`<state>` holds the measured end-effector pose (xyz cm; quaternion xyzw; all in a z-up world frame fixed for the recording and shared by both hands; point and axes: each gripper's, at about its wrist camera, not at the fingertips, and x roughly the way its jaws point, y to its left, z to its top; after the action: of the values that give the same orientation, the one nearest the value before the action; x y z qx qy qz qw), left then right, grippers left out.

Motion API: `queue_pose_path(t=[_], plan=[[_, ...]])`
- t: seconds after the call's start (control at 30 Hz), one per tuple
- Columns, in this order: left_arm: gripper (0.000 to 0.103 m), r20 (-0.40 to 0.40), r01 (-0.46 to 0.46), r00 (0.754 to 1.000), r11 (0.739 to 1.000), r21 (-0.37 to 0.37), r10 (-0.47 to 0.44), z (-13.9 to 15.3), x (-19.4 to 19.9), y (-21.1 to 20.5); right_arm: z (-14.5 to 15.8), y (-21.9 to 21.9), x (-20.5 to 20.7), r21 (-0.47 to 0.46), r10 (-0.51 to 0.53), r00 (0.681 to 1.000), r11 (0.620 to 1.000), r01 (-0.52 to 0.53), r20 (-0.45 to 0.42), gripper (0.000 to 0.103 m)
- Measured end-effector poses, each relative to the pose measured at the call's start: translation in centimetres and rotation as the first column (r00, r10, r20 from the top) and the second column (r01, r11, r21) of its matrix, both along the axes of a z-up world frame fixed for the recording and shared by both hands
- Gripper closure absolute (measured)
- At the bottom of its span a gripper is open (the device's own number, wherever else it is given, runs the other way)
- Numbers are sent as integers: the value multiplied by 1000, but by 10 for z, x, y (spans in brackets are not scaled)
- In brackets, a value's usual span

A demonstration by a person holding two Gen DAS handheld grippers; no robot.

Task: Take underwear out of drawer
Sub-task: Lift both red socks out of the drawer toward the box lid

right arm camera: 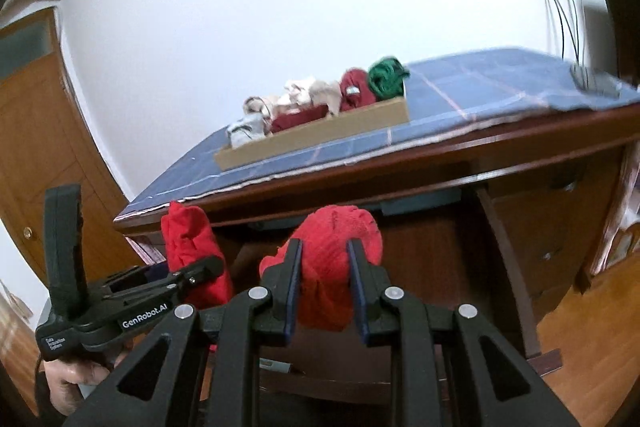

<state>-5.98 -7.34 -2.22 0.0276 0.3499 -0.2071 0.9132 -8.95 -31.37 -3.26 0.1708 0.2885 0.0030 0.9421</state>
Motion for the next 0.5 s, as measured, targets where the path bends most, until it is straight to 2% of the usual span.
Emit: queue_pose_path(t=[0.27, 0.5], plan=[[59, 37, -26, 999, 1000, -4, 26, 8, -11, 4, 7, -1, -11, 2, -15, 999, 1000, 15, 37, 78], [59, 112, -36, 993, 999, -29, 39, 22, -25, 11, 17, 5, -21, -24, -31, 996, 999, 33, 84, 78]])
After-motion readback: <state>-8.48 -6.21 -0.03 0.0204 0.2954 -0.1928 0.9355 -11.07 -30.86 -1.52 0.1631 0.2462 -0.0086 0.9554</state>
